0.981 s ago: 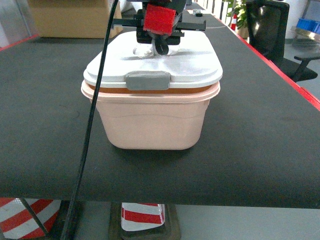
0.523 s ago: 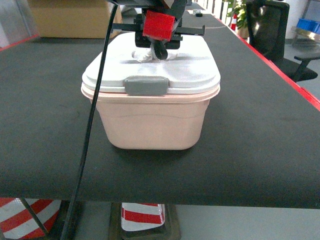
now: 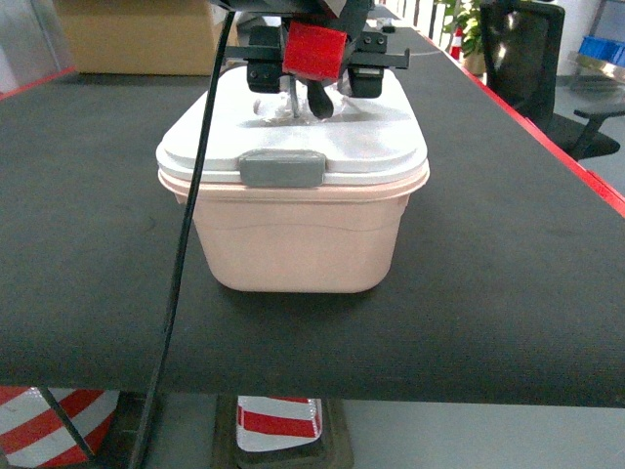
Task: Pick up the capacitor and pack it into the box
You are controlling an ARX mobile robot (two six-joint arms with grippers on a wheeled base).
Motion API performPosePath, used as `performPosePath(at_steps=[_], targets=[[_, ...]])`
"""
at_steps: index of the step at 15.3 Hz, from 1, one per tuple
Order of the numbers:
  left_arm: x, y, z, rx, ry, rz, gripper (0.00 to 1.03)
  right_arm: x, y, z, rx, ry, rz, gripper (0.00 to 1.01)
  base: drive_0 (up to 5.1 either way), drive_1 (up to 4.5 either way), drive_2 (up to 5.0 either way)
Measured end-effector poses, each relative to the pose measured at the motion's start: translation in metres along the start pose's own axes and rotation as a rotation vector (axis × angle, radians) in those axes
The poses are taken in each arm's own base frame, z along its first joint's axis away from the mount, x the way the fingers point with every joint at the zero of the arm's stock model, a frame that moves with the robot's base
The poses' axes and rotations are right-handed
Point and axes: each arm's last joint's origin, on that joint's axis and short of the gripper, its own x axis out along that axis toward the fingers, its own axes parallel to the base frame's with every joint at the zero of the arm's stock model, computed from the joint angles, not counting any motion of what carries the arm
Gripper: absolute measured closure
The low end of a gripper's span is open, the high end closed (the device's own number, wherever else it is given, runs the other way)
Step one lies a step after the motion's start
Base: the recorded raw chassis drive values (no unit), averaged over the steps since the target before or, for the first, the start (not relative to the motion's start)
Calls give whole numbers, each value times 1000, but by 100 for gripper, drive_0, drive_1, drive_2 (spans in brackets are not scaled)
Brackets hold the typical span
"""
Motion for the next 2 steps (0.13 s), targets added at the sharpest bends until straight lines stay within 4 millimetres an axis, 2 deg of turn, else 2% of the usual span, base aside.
performPosePath(at_steps=[1, 2], targets=[[-2, 1, 1, -9, -25, -8, 19, 0, 0, 0, 0, 0, 0, 3, 0, 0, 0], [-8, 3, 10, -19, -131, -15, 4, 0, 0, 0, 0, 0, 0, 3, 0, 0, 0]])
